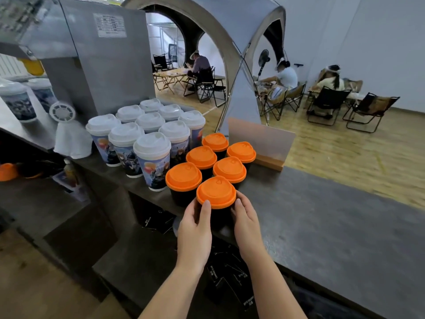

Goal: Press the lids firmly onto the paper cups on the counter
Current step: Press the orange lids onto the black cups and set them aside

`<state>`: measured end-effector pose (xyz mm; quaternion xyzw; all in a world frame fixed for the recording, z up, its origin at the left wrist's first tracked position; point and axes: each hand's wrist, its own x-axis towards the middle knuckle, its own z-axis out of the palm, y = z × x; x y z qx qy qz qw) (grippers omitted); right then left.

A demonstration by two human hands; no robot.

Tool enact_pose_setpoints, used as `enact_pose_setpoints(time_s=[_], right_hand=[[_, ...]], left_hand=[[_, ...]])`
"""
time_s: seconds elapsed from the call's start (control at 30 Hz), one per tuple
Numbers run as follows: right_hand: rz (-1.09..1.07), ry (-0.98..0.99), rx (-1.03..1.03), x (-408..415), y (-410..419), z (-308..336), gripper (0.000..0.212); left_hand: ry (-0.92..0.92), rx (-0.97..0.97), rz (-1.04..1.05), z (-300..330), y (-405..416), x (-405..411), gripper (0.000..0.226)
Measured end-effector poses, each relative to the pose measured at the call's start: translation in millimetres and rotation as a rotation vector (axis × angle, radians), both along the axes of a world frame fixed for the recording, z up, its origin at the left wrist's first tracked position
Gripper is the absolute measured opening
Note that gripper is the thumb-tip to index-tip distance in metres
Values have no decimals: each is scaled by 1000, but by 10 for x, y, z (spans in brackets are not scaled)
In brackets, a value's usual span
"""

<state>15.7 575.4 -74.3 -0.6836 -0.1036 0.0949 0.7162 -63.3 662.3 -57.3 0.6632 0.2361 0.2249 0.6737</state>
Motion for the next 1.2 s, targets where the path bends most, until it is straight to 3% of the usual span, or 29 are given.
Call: enact_pose_setpoints(time_s=[0.1, 0.93, 1.2], right_hand=[[-21, 13, 10, 2, 23, -9, 29], [-116, 30, -15, -195, 72, 70, 35], [-222, 25, -21, -268, 31, 96, 34]], left_hand=[[-7, -48, -5, -39, 11, 20, 40], [16, -42, -105, 4, 57, -6, 54], [-4, -73, -23, 35, 43, -153, 42]])
